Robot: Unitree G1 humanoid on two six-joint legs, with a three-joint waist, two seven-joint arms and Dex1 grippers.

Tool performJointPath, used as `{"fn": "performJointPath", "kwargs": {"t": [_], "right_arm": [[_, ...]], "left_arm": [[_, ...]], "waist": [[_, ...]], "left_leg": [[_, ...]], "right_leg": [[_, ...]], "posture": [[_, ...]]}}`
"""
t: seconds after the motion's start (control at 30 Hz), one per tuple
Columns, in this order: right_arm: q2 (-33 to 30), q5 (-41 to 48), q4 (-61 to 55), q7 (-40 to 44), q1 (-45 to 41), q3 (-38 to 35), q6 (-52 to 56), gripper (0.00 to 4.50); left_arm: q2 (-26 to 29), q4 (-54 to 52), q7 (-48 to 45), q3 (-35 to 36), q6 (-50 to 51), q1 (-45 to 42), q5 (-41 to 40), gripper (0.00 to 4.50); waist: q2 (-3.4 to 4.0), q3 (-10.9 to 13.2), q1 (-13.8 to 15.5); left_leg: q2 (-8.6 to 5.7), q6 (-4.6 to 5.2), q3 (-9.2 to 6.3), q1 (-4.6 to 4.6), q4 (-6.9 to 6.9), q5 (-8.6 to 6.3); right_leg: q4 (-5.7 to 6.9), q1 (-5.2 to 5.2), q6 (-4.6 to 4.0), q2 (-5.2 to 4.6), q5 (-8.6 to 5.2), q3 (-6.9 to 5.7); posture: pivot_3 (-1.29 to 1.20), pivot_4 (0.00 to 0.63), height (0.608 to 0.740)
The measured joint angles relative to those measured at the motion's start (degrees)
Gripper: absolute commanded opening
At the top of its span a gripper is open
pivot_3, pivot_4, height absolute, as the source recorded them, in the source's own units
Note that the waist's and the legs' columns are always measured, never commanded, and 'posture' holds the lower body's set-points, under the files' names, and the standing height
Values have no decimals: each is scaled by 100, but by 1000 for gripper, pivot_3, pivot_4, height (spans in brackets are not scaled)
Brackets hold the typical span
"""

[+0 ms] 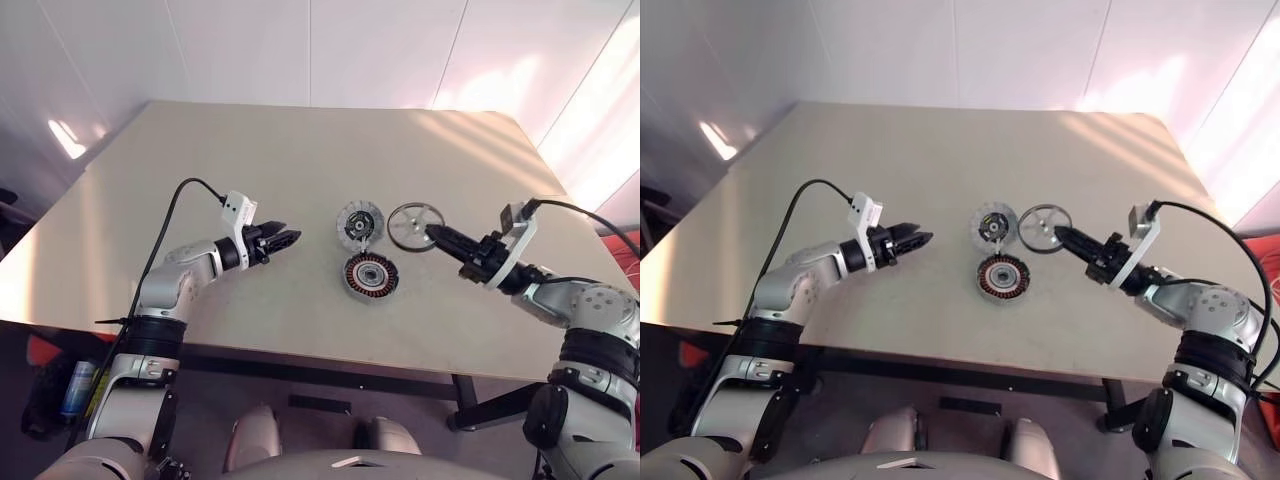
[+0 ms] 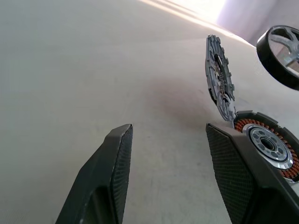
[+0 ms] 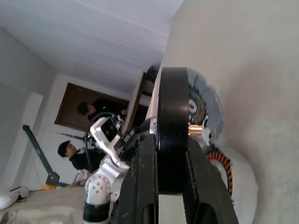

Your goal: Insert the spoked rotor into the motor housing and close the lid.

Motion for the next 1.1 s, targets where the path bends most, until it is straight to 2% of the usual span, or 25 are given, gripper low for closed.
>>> {"fn": "performJointPath", "kwargs": {"t": [0.33,0.7,1.1], "right_arm": [[754,393,-729,-568,210,158,315,349],[879,812,-1090,-930,630,155,547,349],[1089,896,-1134,-1162,878,174,461,349]], "left_arm": [[-2,0,4,3,-1,2,0,2661],[20,-17,12,15,3,33,0,2661],[51,-44,12,14,11,42,0,2661]], "waist": [[0,0,13],[0,0,13],[0,0,9]], "left_leg": [[-4,-4,-1,0,-20,2],[-12,-35,-1,20,-72,21],[-12,-41,-2,23,-78,25]], "right_leg": [[-15,0,2,-1,-1,0],[-23,-1,2,-1,-1,1],[-22,-1,1,0,-2,1]], "posture": [[0,0,740],[0,0,740],[0,0,740]]}}
